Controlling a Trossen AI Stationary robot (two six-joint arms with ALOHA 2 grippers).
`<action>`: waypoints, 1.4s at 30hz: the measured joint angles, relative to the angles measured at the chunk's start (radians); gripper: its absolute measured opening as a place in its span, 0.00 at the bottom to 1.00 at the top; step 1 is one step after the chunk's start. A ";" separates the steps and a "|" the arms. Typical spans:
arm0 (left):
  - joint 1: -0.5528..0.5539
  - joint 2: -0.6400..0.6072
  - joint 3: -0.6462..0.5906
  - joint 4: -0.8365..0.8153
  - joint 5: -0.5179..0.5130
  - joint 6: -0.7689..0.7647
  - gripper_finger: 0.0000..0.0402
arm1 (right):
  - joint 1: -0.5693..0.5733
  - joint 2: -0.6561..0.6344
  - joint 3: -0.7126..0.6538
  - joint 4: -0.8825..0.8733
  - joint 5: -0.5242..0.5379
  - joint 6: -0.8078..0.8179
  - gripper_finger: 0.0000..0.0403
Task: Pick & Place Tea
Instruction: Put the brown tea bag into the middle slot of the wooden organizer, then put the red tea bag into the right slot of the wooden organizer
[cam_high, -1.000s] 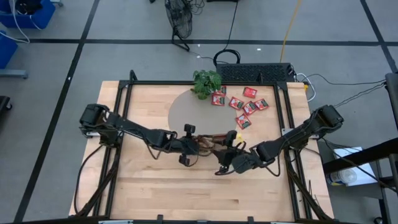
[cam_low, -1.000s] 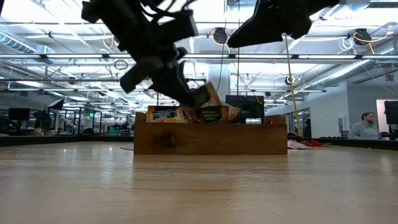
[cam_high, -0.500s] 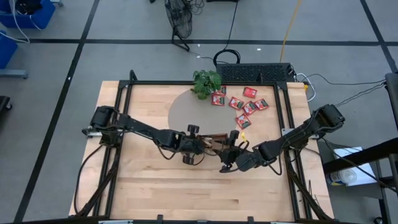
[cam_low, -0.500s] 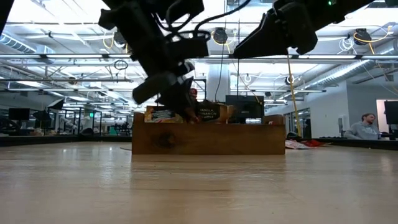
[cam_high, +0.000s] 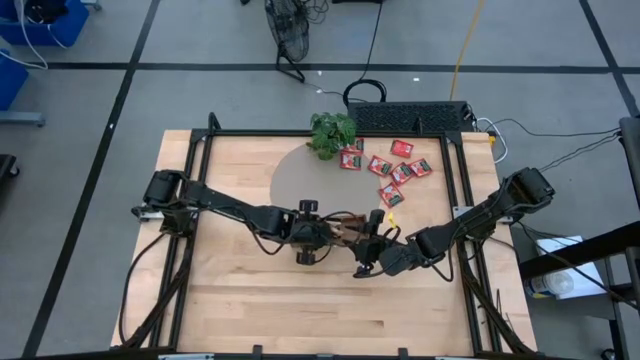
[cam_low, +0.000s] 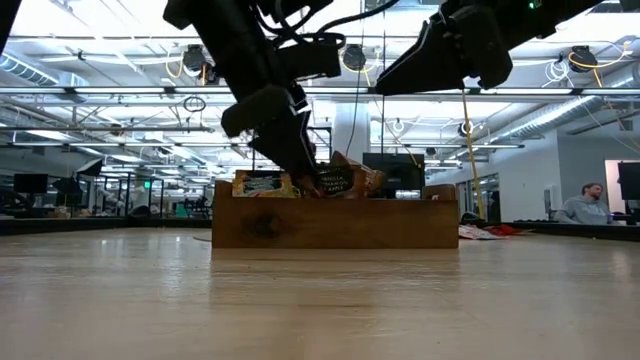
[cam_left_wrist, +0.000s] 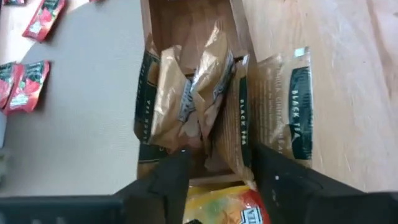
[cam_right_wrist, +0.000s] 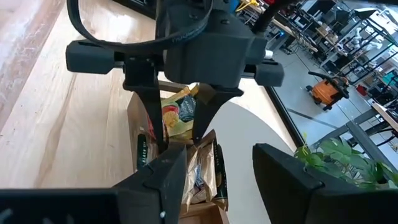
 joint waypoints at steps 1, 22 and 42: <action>-0.002 0.000 0.009 -0.010 0.000 0.003 0.46 | 0.000 0.000 0.000 0.000 0.000 0.001 0.42; 0.078 -0.654 -0.413 0.373 0.409 0.217 0.55 | -0.016 -0.432 -0.305 -0.068 0.027 0.177 0.42; 0.246 -1.604 -1.187 0.819 0.390 -0.122 0.54 | -0.475 -0.826 -0.346 -0.671 -0.038 0.347 0.42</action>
